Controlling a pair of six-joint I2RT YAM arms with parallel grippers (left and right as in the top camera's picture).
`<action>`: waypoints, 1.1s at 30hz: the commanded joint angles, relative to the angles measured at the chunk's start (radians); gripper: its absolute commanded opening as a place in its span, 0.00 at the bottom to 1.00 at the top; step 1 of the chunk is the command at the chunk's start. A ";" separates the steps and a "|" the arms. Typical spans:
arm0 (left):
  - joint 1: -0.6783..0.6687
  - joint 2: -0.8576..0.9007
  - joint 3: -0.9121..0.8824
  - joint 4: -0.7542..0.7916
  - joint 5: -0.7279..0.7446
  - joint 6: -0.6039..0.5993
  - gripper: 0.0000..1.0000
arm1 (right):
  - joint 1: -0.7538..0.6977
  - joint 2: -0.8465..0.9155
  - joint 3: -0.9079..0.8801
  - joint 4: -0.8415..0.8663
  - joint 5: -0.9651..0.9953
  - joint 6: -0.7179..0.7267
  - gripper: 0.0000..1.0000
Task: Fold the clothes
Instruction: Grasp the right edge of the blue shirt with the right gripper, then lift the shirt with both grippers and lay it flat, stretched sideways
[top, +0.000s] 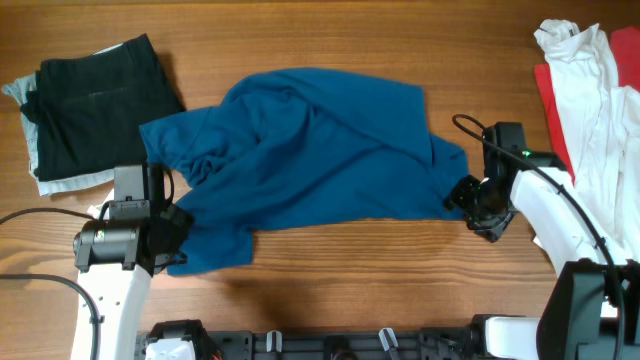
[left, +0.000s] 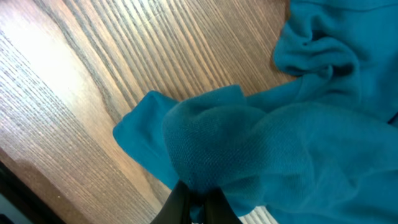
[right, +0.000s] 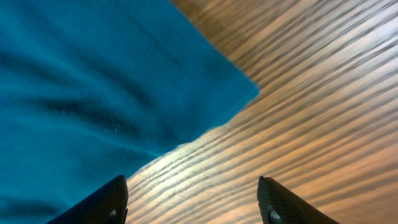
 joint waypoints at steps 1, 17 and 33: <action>0.009 0.002 0.000 0.000 0.002 0.010 0.04 | 0.000 0.002 -0.071 0.085 -0.051 0.119 0.66; 0.009 0.002 0.000 -0.004 0.002 0.010 0.04 | 0.000 0.002 -0.222 0.353 0.040 0.325 0.50; 0.009 0.002 0.000 -0.016 0.002 0.011 0.04 | 0.000 -0.003 -0.241 0.351 0.056 0.252 0.04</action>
